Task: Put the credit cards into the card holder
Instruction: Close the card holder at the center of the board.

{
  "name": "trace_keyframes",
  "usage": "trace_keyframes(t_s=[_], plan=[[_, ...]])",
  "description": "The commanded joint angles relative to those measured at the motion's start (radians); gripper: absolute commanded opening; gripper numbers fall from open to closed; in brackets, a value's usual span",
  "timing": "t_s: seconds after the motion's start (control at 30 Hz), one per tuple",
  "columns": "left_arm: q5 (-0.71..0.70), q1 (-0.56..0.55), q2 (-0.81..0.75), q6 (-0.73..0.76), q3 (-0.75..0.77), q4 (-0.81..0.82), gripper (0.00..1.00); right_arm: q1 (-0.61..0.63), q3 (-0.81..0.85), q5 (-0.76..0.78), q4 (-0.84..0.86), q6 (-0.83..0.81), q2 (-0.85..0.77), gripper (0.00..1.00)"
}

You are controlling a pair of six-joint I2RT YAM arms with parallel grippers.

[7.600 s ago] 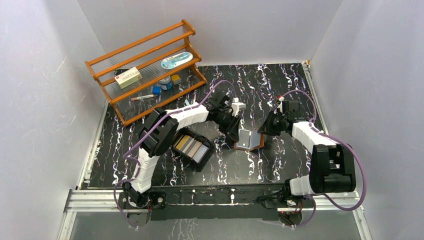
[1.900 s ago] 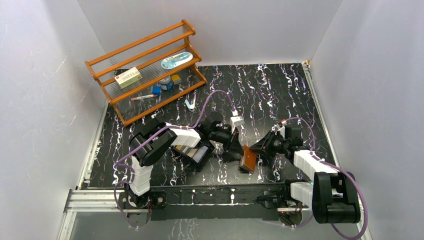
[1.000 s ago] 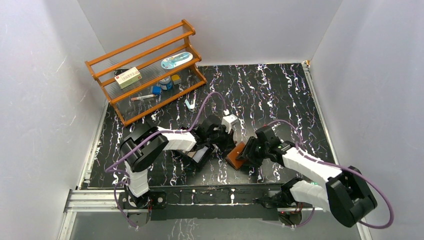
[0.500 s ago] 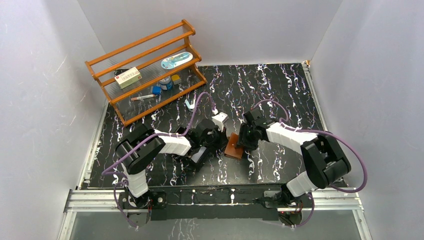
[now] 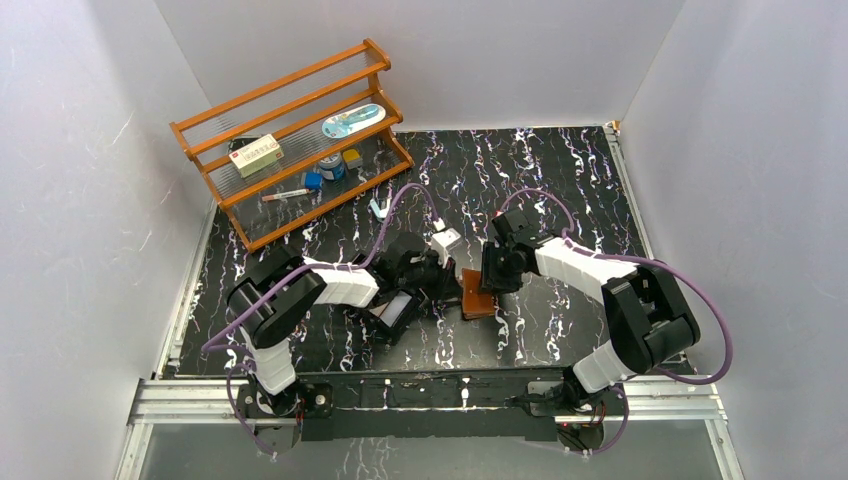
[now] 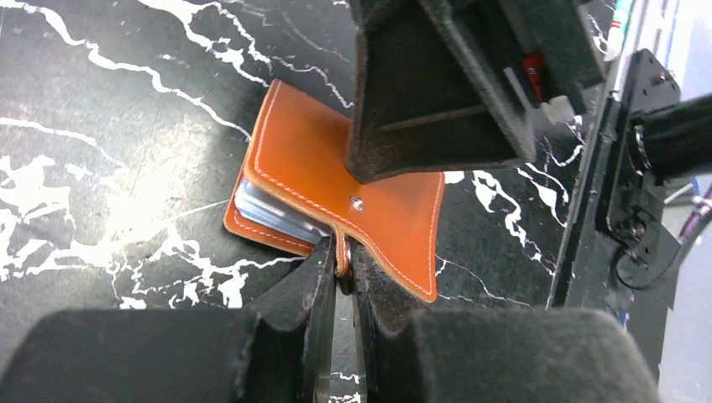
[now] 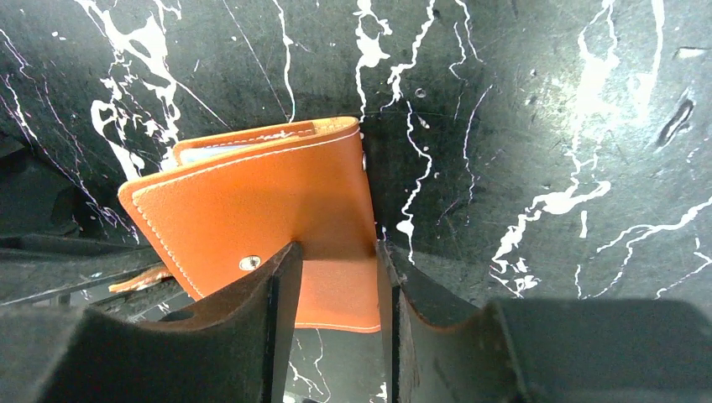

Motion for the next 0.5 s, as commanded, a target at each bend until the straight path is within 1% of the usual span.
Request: trace_keyframes(t_s=[0.0, 0.13, 0.17, 0.27, 0.37, 0.47], plan=[[0.248, 0.017, -0.030, 0.108, 0.068, 0.039, 0.10, -0.022, 0.016, 0.062, 0.012, -0.049, 0.033, 0.45], [0.348, 0.032, -0.004, 0.178, 0.097, 0.017, 0.12, -0.027, 0.040, 0.026, -0.007, -0.018, 0.005, 0.45], [0.361, 0.033, 0.003, 0.195, 0.110, -0.003, 0.13, -0.026, 0.044, 0.015, -0.012, -0.001, -0.014, 0.47], [0.399, 0.034, 0.024, 0.234, 0.140, -0.049, 0.16, -0.027, 0.031, -0.066, 0.008, 0.080, -0.082, 0.48], [0.438, 0.034, 0.031, 0.262, 0.149, -0.067, 0.18, -0.025, -0.015, -0.121, 0.060, 0.163, -0.133, 0.45], [0.451, 0.034, 0.032, 0.307, 0.175, -0.133, 0.18, -0.023, -0.050, -0.116, 0.087, 0.186, -0.140, 0.42]])
